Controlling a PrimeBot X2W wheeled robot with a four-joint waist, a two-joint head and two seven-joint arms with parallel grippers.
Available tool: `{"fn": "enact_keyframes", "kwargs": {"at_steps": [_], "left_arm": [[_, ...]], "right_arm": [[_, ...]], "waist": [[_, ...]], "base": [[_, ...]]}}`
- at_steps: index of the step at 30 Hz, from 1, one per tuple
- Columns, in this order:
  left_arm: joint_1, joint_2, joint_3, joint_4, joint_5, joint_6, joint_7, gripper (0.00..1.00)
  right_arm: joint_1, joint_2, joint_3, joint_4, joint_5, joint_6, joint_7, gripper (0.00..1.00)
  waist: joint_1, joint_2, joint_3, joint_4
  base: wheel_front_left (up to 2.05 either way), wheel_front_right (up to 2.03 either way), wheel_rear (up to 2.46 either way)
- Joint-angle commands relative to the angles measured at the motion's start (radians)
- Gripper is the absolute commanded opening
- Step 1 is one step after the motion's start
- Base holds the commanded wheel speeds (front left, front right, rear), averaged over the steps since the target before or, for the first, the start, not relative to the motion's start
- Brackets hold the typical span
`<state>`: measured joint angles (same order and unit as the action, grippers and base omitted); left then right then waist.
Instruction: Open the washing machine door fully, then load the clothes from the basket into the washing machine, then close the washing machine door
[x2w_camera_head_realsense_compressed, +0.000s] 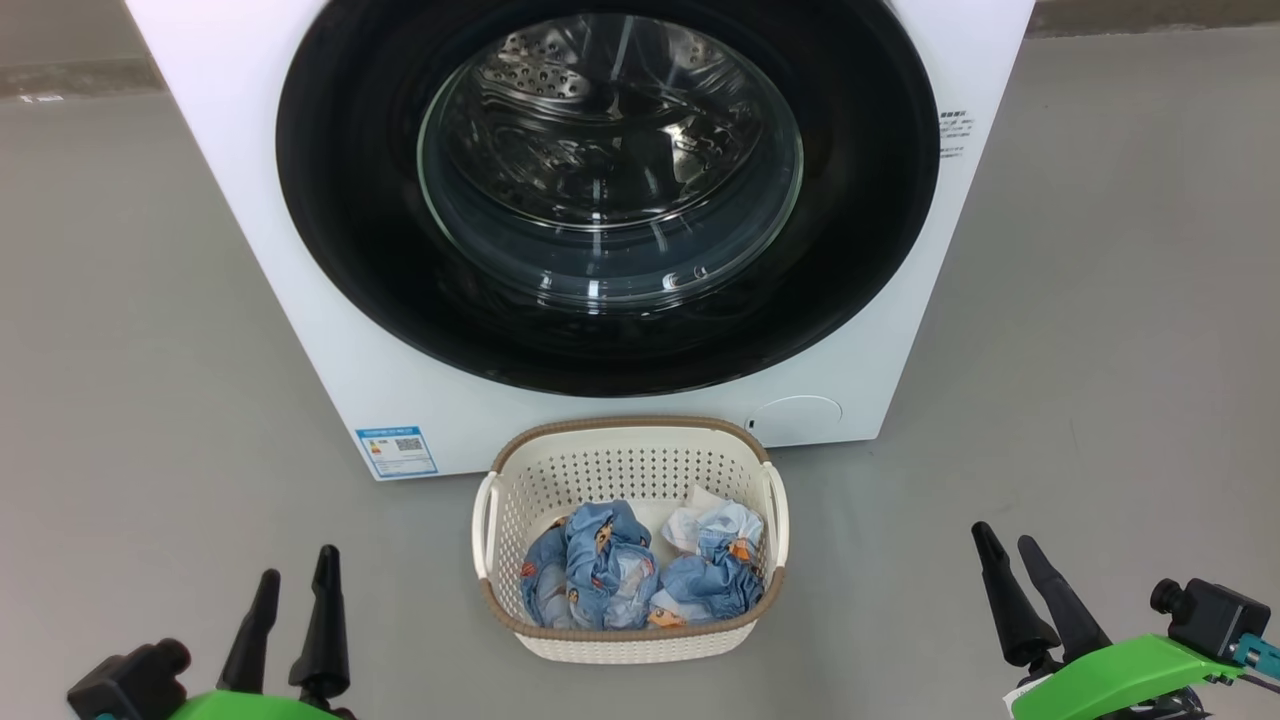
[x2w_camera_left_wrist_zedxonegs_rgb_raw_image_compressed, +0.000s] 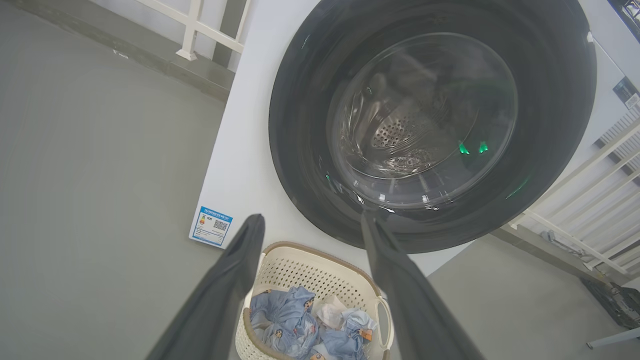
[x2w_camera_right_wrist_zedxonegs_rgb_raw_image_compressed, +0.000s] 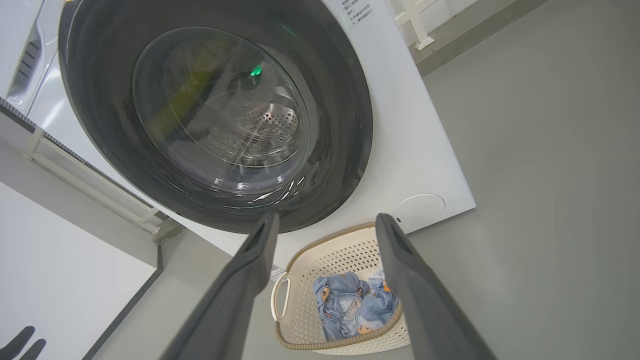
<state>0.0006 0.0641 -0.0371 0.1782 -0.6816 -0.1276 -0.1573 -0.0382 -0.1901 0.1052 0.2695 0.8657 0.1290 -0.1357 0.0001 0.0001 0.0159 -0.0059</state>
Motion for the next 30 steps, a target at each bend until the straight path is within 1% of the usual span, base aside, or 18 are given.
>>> {"fn": "enact_keyframes", "kwargs": {"at_steps": [1, 5, 6, 16, 30], "left_arm": [[-0.019, 0.021, 0.021, -0.034, 0.041, -0.002, -0.017, 1.0], [-0.02, 0.026, 0.015, -0.041, 0.107, -0.002, -0.031, 1.0], [-0.02, 0.026, 0.015, -0.041, 0.107, -0.002, -0.031, 1.0], [-0.019, 0.031, 0.007, -0.046, 0.247, -0.003, -0.061, 1.0], [-0.008, 0.029, 0.014, -0.055, 0.409, -0.003, -0.102, 1.0]], "right_arm": [[-0.039, -0.022, 0.014, -0.027, -0.037, 0.001, -0.015, 1.0], [-0.039, -0.029, 0.014, -0.028, -0.101, 0.001, -0.023, 1.0], [-0.039, -0.029, 0.014, -0.028, -0.101, 0.001, -0.023, 1.0], [-0.034, -0.039, 0.01, -0.036, -0.211, 0.002, -0.043, 1.0], [-0.009, -0.057, -0.012, -0.067, -0.343, 0.002, -0.07, 1.0]], "waist": [[-0.0001, -0.0001, 0.001, -0.001], [-0.0001, -0.0001, 0.007, -0.004], [-0.0001, -0.0001, 0.007, -0.004], [-0.0001, -0.0001, 0.012, -0.011], [-0.0001, -0.0001, 0.005, -0.017]], "base": [[0.0, 0.0, 0.0], [0.0, 0.0, 0.0], [0.0, 0.0, 0.0], [0.0, 0.0, 0.0], [0.0, 0.0, 0.0]]}}
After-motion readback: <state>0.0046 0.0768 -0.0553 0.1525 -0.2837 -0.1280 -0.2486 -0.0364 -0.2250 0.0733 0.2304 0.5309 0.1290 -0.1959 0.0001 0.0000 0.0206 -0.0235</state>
